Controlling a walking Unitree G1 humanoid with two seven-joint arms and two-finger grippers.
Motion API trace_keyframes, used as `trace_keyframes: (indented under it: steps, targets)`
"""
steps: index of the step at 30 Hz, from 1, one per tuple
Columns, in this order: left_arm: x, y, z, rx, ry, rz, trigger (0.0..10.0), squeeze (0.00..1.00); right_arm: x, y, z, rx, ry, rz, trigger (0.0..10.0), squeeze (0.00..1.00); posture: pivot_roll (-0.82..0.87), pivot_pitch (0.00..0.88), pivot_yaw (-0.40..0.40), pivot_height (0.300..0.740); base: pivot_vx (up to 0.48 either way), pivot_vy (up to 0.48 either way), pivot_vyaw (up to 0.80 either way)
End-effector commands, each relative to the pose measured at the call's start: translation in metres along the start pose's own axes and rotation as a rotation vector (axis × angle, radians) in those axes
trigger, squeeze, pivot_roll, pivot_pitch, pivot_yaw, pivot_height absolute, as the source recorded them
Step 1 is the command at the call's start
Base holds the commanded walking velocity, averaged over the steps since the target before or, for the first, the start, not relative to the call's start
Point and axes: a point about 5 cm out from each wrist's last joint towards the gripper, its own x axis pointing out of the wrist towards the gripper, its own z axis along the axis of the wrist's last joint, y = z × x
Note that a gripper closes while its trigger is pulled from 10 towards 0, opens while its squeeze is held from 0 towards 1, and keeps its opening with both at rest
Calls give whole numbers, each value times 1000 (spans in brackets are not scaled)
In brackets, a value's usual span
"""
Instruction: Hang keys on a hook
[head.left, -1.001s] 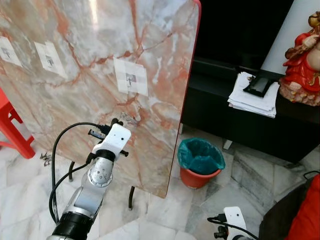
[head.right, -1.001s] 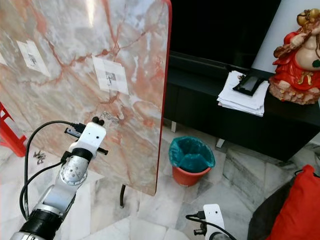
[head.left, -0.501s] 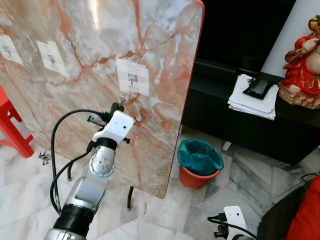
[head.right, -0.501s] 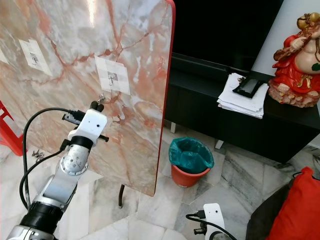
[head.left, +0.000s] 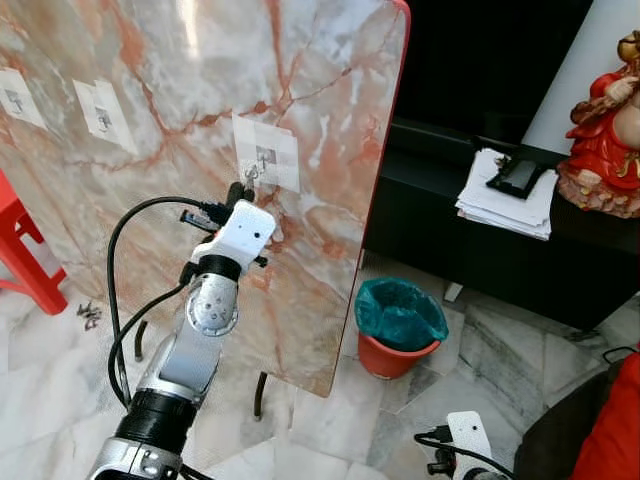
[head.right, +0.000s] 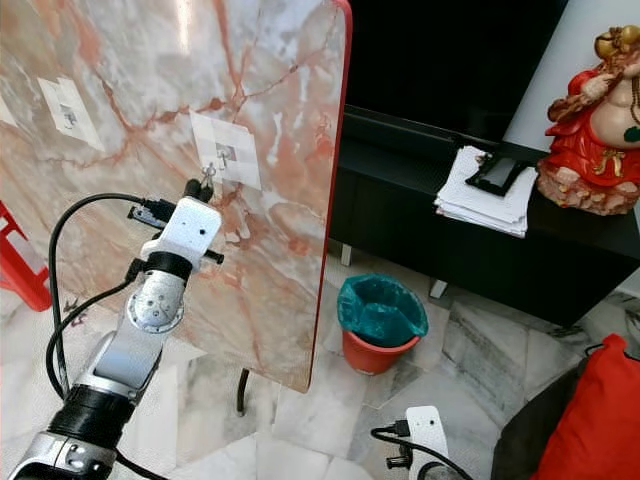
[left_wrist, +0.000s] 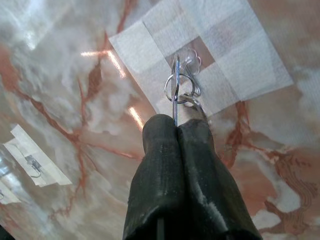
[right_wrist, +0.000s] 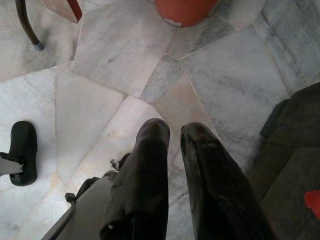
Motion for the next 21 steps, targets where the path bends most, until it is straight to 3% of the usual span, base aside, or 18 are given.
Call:
trace_keyframes:
  steps: [1,8,12,16,21]
  targets:
    - [3,2,1,-8,1,17,10000,0,0,0,-2,9,2,-4,10000,0,-59,0,-72,740,0,0,0]
    - [1,3,-1,-68,20,24,10000,0,0,1,-3,0,9,-7,10000,0,-55,0,-67,740,0,0,0]
    - [-4,3,-6,-196,38,31,10000,0,0,1,-4,38,7,-27,10000,0,-53,0,-63,740,0,0,0]
    - [-8,3,-8,-216,48,31,10000,0,0,1,-5,32,12,-34,10000,0,-52,0,-60,740,0,0,0]
    - [-10,2,-5,-300,31,26,10000,0,-1,0,-6,53,12,-48,10000,0,-53,0,-59,740,0,0,0]
